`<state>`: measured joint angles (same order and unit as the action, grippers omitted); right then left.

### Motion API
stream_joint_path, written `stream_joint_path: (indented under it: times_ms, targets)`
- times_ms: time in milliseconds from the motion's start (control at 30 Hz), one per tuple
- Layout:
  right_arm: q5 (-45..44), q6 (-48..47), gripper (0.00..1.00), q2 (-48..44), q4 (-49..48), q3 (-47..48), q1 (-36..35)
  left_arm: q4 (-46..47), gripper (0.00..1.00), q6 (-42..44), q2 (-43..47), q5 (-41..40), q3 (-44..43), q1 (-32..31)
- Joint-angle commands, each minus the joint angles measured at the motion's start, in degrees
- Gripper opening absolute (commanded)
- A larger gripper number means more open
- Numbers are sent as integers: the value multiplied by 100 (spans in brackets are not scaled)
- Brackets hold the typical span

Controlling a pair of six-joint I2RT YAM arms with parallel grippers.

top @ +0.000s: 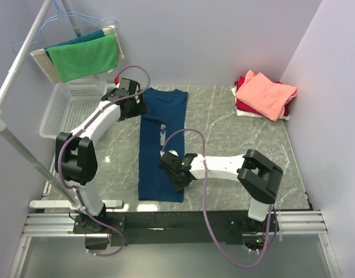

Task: Fold and stack the t-shirts
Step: Fold the tshirt

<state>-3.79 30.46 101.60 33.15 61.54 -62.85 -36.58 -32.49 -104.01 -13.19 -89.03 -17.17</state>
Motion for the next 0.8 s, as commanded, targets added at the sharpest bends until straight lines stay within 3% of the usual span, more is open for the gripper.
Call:
stream_joint_path:
  times_ms: [0, 67, 100, 233, 433, 567, 767]
  targets:
    - [142, 460, 19, 334, 1062, -818, -25, -218, 99, -73, 425, -61, 201, 12]
    - [177, 627, 4, 325, 1080, -828, -8, -297, 99, -73, 556, -96, 316, 12]
    - [186, 672, 2, 334, 1106, -836, -8, -332, 99, -99, 600, -96, 430, 12]
    - [-33, 830, 0, 125, 1071, -758, -25, -473, 99, -205, 1030, 114, 895, 12]
    - [-438, 997, 19, -737, 957, -476, -26, -482, 99, -521, 2066, 905, 2160, 12]
    - [-570, 1181, 26, -1080, 904, -458, -26, -456, 98, -750, 2911, 1423, 3048, -58]
    - [-684, 1261, 41, -1433, 772, -503, -25, -815, 99, -1337, 3808, 1381, 3805, -769]
